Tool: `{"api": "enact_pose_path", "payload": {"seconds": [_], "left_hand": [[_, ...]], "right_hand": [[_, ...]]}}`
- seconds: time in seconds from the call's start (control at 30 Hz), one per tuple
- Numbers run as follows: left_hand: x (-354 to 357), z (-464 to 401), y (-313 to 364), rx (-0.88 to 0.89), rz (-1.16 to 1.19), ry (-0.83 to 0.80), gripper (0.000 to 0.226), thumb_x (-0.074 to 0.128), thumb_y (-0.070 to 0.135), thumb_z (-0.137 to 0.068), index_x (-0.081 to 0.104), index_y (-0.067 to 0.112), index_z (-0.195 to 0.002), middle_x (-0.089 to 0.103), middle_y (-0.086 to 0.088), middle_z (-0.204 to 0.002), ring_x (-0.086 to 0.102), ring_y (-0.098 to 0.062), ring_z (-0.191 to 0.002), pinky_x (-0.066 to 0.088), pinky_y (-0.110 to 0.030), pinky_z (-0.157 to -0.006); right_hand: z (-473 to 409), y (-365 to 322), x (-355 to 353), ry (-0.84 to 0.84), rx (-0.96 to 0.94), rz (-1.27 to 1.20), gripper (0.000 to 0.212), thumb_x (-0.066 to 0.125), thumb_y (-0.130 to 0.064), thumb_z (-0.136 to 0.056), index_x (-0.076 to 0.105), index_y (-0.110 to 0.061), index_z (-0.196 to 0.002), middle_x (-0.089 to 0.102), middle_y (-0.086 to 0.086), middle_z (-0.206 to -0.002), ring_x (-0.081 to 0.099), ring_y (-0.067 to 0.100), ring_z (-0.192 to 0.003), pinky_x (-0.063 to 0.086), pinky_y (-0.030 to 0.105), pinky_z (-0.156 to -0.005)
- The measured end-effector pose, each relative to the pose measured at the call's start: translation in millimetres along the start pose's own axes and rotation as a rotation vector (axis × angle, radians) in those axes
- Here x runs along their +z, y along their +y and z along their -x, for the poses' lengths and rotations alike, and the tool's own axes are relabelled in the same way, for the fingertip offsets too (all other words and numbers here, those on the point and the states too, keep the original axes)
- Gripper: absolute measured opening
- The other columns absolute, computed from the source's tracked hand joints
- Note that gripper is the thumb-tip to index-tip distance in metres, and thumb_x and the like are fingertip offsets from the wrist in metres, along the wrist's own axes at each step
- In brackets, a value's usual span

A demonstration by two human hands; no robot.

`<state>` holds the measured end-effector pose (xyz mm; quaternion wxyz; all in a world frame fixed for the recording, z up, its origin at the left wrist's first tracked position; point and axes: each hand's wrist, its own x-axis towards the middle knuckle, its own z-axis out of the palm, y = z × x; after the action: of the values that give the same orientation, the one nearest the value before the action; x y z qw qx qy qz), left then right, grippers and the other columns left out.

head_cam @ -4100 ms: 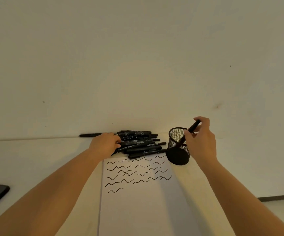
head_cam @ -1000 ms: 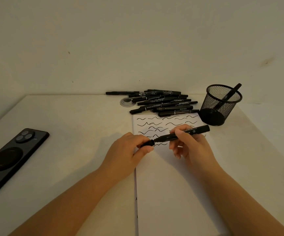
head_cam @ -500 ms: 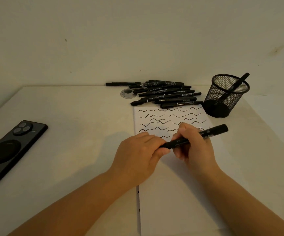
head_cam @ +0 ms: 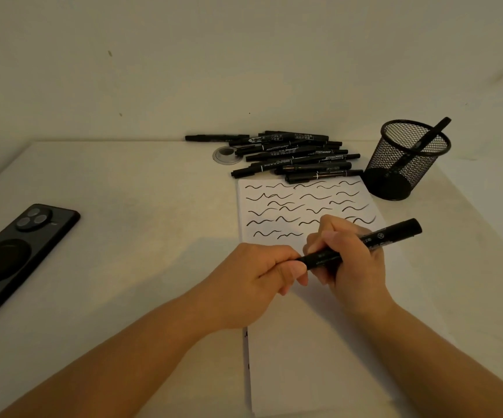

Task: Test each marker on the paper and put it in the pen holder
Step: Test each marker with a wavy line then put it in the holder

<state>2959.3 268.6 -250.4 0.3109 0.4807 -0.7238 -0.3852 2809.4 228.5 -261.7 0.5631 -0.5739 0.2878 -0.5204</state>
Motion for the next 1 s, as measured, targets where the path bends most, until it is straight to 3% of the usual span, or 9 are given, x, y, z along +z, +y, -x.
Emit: {"api": "enact_pose_path", "payload": {"seconds": [0.1,0.23,0.37,0.43,0.57,0.67,0.77,0.93,1.0], "left_hand": [[-1,-1,-3,0.014,-0.019,0.004,0.023,0.040,0.038,-0.087,0.059,0.042,-0.075,0.055,0.021,-0.059,0.049,-0.004,-0.056,0.036,-0.015,-0.053],[-8,-5,-7,0.019,0.000,0.135,0.020,0.050,0.037,-0.085,0.068,0.028,-0.084,0.060,0.024,-0.062,0.043,-0.003,-0.049,0.033,-0.011,-0.049],[-21,-8,-11,-0.023,0.036,0.323,0.022,0.056,0.030,-0.089,0.061,0.047,-0.076,0.065,0.024,-0.068,0.051,-0.011,-0.055,0.038,-0.014,-0.050],[-28,-11,-13,-0.049,0.020,0.399,0.021,0.055,0.029,-0.089,0.060,0.047,-0.079,0.066,0.024,-0.070,0.054,-0.010,-0.060,0.040,-0.018,-0.055],[-41,-19,-8,-0.034,-0.048,0.488,0.021,0.060,0.024,-0.084,0.062,0.044,-0.078,0.066,0.024,-0.071,0.047,0.000,-0.047,0.034,-0.008,-0.046],[-43,-30,6,0.019,-0.163,0.446,0.020,0.064,0.028,-0.080,0.060,0.047,-0.076,0.063,0.030,-0.076,0.056,0.004,-0.062,0.040,-0.005,-0.058],[-39,-46,22,0.115,-0.250,0.401,0.018,0.064,0.030,-0.081,0.060,0.048,-0.078,0.061,0.033,-0.080,0.058,0.005,-0.076,0.043,-0.007,-0.067],[-54,-90,19,0.090,-0.199,0.450,0.016,0.051,0.032,-0.090,0.055,0.047,-0.091,0.066,0.025,-0.074,0.059,0.003,-0.075,0.043,-0.009,-0.063],[-70,-113,2,-0.004,-0.332,0.445,0.016,0.048,0.028,-0.093,0.059,0.035,-0.103,0.067,0.020,-0.088,0.059,-0.001,-0.080,0.044,-0.018,-0.074]], "right_hand": [[-1,0,-2,-0.020,0.005,0.026,0.027,0.045,-0.028,-0.071,0.047,-0.011,-0.049,0.045,-0.007,-0.039,0.037,0.013,-0.036,0.031,0.017,-0.039],[-6,-4,-4,-0.001,0.057,0.079,0.022,0.053,-0.028,-0.072,0.055,-0.022,-0.052,0.054,-0.002,-0.044,0.045,0.008,-0.040,0.035,0.017,-0.039],[-15,-15,-20,0.176,0.097,0.036,0.028,0.056,-0.021,-0.084,0.062,-0.026,-0.058,0.061,-0.002,-0.053,0.055,0.010,-0.049,0.042,0.019,-0.043],[-19,-21,-30,0.173,0.126,0.243,0.022,0.057,-0.019,-0.087,0.064,-0.025,-0.066,0.065,-0.004,-0.060,0.059,0.008,-0.056,0.047,0.018,-0.047],[-26,-31,-35,-0.017,0.106,0.738,0.007,0.065,-0.030,-0.079,0.065,-0.037,-0.075,0.065,-0.017,-0.068,0.058,-0.001,-0.069,0.044,0.008,-0.060],[-34,-40,-28,-0.167,-0.020,1.089,0.013,0.064,-0.038,-0.081,0.066,-0.038,-0.093,0.059,-0.024,-0.076,0.054,-0.002,-0.078,0.036,0.011,-0.066],[-43,-46,-25,-0.213,-0.159,1.264,0.021,0.060,-0.040,-0.084,0.064,-0.031,-0.103,0.062,-0.014,-0.086,0.051,0.005,-0.079,0.036,0.017,-0.066],[-70,-66,-45,0.038,-0.185,1.229,0.017,0.059,-0.035,-0.086,0.061,-0.026,-0.099,0.067,-0.008,-0.087,0.060,0.014,-0.080,0.048,0.032,-0.073],[-82,-80,-60,0.241,-0.231,1.106,0.013,0.061,-0.029,-0.086,0.059,-0.022,-0.097,0.065,-0.010,-0.082,0.060,0.014,-0.076,0.047,0.032,-0.072]]}}
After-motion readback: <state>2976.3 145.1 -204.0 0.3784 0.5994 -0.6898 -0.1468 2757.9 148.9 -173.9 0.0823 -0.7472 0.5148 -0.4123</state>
